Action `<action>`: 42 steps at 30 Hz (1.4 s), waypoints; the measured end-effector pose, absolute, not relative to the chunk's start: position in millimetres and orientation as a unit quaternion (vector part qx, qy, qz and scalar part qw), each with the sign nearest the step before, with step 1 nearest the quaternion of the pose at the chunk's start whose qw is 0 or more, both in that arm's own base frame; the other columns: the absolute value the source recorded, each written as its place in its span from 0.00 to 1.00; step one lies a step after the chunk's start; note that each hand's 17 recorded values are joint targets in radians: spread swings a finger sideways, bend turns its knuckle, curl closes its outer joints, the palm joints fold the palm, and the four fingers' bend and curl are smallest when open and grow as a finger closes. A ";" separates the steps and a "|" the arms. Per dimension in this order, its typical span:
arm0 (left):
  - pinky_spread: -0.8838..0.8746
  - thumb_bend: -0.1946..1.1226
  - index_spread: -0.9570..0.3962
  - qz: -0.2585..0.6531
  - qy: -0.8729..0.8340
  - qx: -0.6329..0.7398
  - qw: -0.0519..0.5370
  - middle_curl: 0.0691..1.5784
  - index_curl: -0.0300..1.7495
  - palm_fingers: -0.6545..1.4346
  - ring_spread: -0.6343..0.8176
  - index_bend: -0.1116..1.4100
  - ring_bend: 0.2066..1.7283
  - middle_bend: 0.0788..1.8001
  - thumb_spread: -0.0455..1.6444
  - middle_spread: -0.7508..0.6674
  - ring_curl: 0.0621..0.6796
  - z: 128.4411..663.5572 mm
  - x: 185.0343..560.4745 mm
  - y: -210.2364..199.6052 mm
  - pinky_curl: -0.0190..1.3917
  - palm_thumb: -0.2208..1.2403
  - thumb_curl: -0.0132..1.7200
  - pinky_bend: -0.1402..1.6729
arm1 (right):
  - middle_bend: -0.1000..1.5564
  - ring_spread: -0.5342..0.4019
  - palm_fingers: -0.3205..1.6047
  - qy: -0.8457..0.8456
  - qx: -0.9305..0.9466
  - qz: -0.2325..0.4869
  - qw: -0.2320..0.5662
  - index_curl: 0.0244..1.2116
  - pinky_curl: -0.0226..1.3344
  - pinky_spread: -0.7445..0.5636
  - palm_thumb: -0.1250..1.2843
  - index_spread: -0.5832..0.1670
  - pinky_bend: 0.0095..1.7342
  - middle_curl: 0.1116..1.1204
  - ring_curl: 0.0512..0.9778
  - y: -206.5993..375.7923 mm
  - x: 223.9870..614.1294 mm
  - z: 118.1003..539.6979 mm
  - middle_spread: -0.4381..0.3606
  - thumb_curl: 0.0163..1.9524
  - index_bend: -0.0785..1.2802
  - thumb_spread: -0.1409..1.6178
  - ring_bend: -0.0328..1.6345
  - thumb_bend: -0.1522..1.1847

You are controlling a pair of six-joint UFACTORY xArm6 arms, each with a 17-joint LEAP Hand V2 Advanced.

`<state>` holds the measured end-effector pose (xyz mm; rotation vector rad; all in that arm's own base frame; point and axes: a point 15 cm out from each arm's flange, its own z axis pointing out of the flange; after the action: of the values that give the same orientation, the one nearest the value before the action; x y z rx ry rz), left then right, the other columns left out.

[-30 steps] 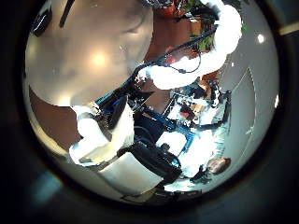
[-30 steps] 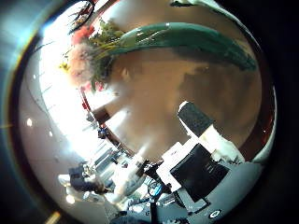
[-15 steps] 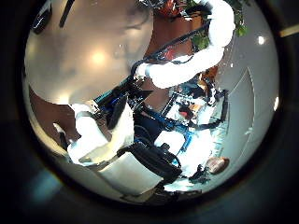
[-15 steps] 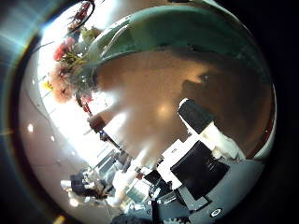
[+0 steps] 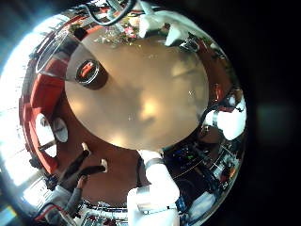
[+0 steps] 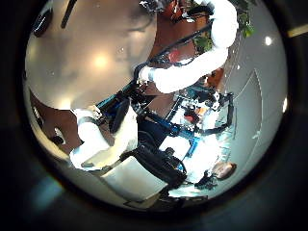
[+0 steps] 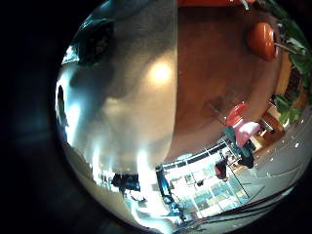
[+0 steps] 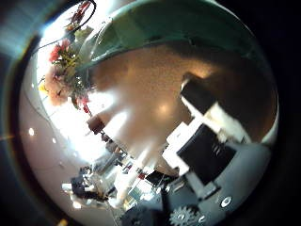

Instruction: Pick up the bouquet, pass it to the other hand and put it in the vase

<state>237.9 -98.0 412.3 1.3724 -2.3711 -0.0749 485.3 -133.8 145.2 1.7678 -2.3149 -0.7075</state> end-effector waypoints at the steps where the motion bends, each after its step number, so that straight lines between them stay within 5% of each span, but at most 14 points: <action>1: 0.80 0.13 0.73 -0.026 -0.848 0.491 0.198 0.15 0.21 0.37 0.82 0.19 0.18 0.06 0.69 0.80 0.23 412.3 238.7 -98.2 0.25 0.46 0.20 0.20 | 0.31 0.46 0.59 -0.770 0.589 -0.235 0.072 0.28 0.15 0.69 0.66 0.33 0.17 0.31 0.21 -133.2 485.5 145.6 0.43 0.29 0.22 0.67 0.43 0.11; 4: 0.80 0.13 0.73 -0.024 -0.848 0.492 0.196 0.16 0.21 0.37 0.82 0.19 0.18 0.06 0.69 0.80 0.23 413.6 239.2 -98.3 0.25 0.46 0.20 0.20 | 0.41 0.38 0.90 -0.768 0.590 -0.238 0.075 0.32 0.18 0.49 0.69 0.27 0.30 0.38 0.28 -129.8 484.0 148.1 0.32 0.30 0.29 0.65 0.52 0.11; 6: 0.80 0.13 0.73 -0.023 -0.848 0.492 0.195 0.16 0.21 0.37 0.82 0.18 0.18 0.06 0.69 0.80 0.23 414.5 239.1 -98.3 0.25 0.46 0.20 0.20 | 0.50 0.35 0.94 -0.765 0.592 -0.242 0.079 0.40 0.24 0.37 0.71 0.24 0.42 0.45 0.36 -126.4 481.3 150.7 0.30 0.30 0.40 0.64 0.60 0.11; 17: 0.80 0.13 0.74 -0.017 -0.850 0.491 0.189 0.16 0.21 0.37 0.82 0.18 0.18 0.07 0.69 0.80 0.23 419.4 238.8 -98.4 0.25 0.46 0.20 0.20 | 0.76 0.32 0.78 -0.770 0.601 -0.204 0.059 0.67 0.45 0.37 0.89 0.27 0.77 0.71 0.59 -123.6 494.6 183.2 0.25 0.35 0.78 0.57 0.83 0.13; 21: 0.80 0.13 0.74 -0.016 -0.849 0.493 0.188 0.16 0.21 0.37 0.82 0.18 0.18 0.06 0.69 0.80 0.24 419.4 239.5 -97.7 0.25 0.46 0.20 0.20 | 0.80 0.33 0.76 -0.781 0.612 -0.125 0.006 0.72 0.48 0.39 0.91 0.31 0.80 0.75 0.63 -132.4 521.1 231.7 0.27 0.37 0.84 0.57 0.85 0.14; 33: 0.80 0.13 0.74 -0.009 -0.850 0.494 0.181 0.16 0.21 0.37 0.82 0.19 0.18 0.07 0.69 0.80 0.23 426.1 242.8 -97.3 0.25 0.46 0.20 0.20 | 0.85 0.34 0.73 -0.751 0.655 -0.011 -0.084 0.77 0.56 0.43 0.94 0.40 0.80 0.79 0.70 -121.2 496.8 367.7 0.32 0.45 0.90 0.57 0.89 0.15; 42: 0.79 0.13 0.73 0.034 -0.836 0.507 0.205 0.17 0.21 0.39 0.81 0.19 0.18 0.07 0.69 0.79 0.23 431.9 250.3 -105.0 0.25 0.45 0.20 0.20 | 0.86 0.35 0.74 -0.711 0.648 -0.008 -0.271 0.77 0.60 0.43 0.94 0.43 0.78 0.79 0.72 -79.2 476.0 470.6 0.34 0.50 0.91 0.57 0.89 0.15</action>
<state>250.3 -105.0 431.9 1.4140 -2.3312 0.0950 476.0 -79.2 470.6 2.4866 -2.7276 -0.0307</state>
